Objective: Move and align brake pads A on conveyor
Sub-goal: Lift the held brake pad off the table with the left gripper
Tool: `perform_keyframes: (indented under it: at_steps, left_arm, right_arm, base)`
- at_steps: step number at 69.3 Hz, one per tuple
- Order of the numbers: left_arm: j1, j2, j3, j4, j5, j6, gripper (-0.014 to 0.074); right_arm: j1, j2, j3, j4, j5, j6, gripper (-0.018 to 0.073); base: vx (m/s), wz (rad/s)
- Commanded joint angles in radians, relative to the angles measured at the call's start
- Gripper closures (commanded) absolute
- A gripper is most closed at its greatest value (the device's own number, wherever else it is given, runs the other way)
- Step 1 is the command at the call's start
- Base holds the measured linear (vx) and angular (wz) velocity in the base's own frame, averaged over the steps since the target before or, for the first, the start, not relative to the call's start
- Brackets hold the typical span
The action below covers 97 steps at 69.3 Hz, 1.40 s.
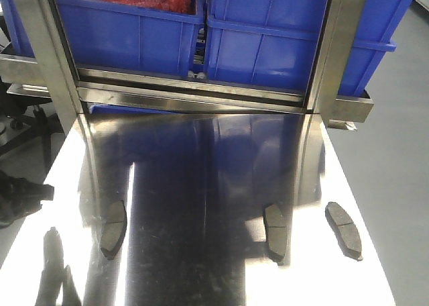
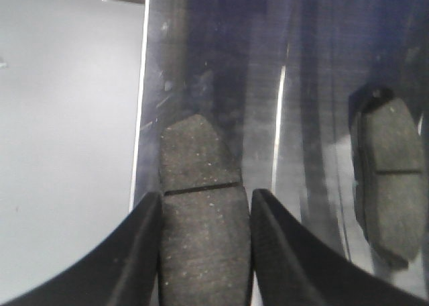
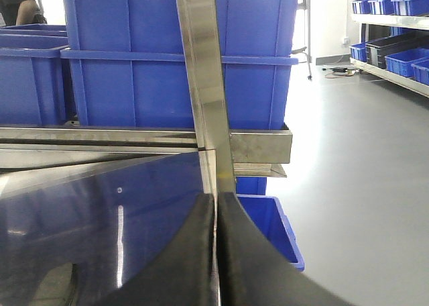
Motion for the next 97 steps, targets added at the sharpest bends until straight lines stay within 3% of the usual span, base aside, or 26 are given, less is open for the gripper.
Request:
perform_keyframes:
  at_steps: [1, 30, 47, 97]
  left_arm:
    - [-0.005, -0.091, 0.012, -0.007, -0.091, 0.0, 0.0468]
    - [-0.005, -0.441, 0.163, -0.004, -0.12, 0.004, 0.0468]
    - [-0.005, -0.604, 0.194, 0.064, -0.112, 0.004, 0.0468]
    - [-0.005, -0.656, 0.194, 0.064, -0.111, 0.004, 0.0468]
  right_arm:
    - [-0.005, -0.016, 0.021, -0.002, -0.073, -0.006, 0.0562]
    - [-0.005, -0.016, 0.021, -0.002, -0.073, -0.006, 0.0562]
    - [-0.005, -0.016, 0.021, -0.002, -0.073, -0.006, 0.0562]
    - [-0.005, -0.016, 0.021, -0.002, -0.073, -0.006, 0.0562]
  base:
    - [0.0, 0.0]
    - [0.0, 0.0]
    - [0.0, 0.0]
    - [0.0, 0.0]
